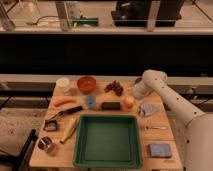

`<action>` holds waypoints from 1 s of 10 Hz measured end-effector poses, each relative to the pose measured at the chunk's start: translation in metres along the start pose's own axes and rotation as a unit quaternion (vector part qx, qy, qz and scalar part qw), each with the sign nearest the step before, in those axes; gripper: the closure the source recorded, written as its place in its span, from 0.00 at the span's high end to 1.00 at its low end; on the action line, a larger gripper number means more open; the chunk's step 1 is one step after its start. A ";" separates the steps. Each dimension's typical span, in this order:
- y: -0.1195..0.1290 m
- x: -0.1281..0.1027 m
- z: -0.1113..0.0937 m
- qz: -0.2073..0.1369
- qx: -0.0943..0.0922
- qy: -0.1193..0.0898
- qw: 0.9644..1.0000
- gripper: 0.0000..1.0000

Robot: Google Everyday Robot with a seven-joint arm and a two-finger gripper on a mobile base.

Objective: Place apple in table surface

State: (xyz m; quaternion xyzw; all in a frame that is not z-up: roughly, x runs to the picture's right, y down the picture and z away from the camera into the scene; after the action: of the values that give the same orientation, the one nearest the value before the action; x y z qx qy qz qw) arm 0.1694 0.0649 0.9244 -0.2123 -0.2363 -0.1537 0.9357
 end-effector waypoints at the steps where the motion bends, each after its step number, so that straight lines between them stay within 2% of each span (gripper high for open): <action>1: -0.001 -0.001 0.001 -0.002 0.000 -0.001 1.000 0.66; 3: -0.002 -0.002 0.000 -0.005 -0.001 0.000 1.000 0.43; 5: 0.000 0.000 -0.001 -0.005 -0.003 0.002 1.000 0.26; 6: 0.000 0.000 -0.002 -0.006 -0.003 0.005 1.000 0.20; 8: -0.002 0.000 -0.014 -0.005 0.002 0.017 1.000 0.19; 10: -0.009 -0.005 -0.042 -0.009 0.021 0.036 0.999 0.19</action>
State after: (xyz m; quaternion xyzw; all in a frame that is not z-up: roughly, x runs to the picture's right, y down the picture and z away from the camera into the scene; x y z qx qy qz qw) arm 0.1780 0.0387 0.8916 -0.1854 -0.2077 -0.1643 0.9463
